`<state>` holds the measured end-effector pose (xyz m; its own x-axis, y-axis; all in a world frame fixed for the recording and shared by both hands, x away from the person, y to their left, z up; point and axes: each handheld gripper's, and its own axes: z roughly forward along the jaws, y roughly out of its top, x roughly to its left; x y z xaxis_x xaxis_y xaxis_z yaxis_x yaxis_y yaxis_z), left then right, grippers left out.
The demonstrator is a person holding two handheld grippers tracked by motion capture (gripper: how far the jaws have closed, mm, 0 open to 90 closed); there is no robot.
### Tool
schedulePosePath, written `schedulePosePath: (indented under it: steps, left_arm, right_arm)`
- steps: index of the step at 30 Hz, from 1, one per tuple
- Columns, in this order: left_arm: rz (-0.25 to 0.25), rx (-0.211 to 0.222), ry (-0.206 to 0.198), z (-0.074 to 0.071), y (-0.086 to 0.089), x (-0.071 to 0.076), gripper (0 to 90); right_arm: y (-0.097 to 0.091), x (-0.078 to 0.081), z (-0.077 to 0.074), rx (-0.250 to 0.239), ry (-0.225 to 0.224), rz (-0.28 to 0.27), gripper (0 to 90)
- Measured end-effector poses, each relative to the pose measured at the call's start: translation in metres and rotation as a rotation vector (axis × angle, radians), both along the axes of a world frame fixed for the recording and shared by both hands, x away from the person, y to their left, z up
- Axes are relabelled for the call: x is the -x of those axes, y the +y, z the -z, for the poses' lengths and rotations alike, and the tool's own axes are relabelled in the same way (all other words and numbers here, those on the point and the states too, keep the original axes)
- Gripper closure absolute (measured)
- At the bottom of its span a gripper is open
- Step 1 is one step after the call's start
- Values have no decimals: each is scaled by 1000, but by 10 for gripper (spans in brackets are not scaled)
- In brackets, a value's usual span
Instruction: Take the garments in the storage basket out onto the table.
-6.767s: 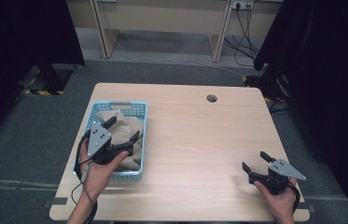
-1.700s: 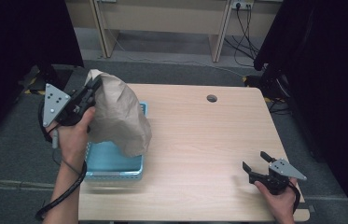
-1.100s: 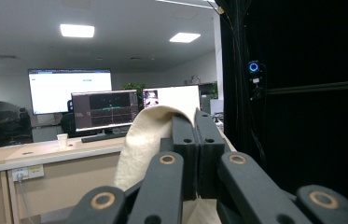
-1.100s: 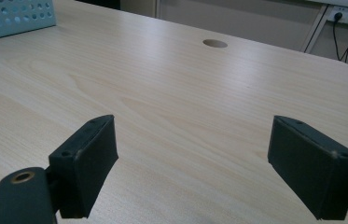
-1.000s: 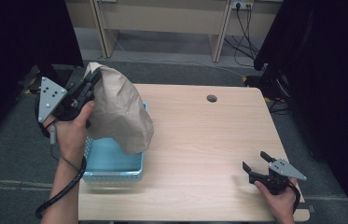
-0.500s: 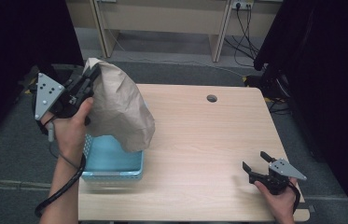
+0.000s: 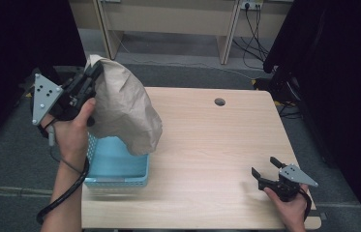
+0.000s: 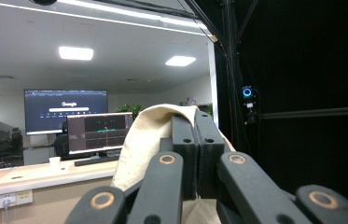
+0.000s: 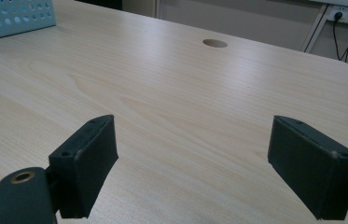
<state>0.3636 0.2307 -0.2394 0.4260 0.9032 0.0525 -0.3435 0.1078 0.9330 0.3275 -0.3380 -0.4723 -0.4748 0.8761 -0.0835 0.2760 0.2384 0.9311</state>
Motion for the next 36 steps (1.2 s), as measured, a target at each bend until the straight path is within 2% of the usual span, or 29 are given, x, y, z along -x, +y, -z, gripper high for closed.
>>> schedulePosePath:
  steps: [19, 36]
  left_arm:
    - [12, 51, -54, -9, 0, 2, 896]
    - [20, 68, -90, -23, -3, 3, 896]
  right_arm:
    - [0, 0, 0, 0, 1, 0, 167]
    - [0, 0, 0, 0, 3, 0, 167]
